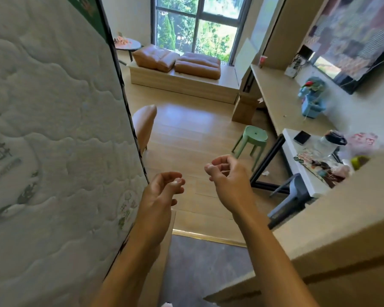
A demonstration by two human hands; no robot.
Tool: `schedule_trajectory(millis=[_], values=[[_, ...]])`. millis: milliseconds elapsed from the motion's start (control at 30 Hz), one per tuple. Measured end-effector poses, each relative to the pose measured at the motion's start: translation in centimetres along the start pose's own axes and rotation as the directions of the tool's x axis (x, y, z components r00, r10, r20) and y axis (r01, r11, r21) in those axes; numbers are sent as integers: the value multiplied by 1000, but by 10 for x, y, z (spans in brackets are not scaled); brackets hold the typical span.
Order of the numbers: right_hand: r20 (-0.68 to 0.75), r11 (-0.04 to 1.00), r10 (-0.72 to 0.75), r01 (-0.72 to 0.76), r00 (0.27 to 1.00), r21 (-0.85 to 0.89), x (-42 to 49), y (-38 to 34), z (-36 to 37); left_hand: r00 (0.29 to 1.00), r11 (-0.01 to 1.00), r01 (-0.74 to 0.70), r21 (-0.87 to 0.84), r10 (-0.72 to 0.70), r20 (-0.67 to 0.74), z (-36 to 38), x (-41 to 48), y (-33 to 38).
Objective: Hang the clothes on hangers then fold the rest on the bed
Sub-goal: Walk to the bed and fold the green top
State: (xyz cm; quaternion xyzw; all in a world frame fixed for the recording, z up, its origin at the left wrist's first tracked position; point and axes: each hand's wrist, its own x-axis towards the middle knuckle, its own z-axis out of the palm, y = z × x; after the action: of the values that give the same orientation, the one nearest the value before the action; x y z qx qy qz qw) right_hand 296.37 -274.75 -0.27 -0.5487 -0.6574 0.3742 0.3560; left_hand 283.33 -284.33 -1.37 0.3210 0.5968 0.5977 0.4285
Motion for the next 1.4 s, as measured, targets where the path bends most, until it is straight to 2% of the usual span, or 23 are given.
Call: schedule_trajectory(millis=[267,533,700,933,1133,1400], values=[[53,989,78,-83,996,119,143,-14,94,993,998,58,27,-55,-106,-10,95,1],[156,961,-1,-42,988,272,232,-43,132,961,996,92,18,-84,-265,-10,160,21],[248,962,-64,-7,967,273,309,-34,148,947,995,92,-50,-102,-306,21,232,21],[311,971,-32,-45,950,237,468,32,142,931,988,142,-52,-151,-333,89,399,13],[321,973,-28,-47,947,224,626,57,87,897,984,148,-99,-175,-406,167,550,34],[307,972,-35,-39,951,230,763,70,44,960,994,90,-58,-102,-259,260,702,73]])
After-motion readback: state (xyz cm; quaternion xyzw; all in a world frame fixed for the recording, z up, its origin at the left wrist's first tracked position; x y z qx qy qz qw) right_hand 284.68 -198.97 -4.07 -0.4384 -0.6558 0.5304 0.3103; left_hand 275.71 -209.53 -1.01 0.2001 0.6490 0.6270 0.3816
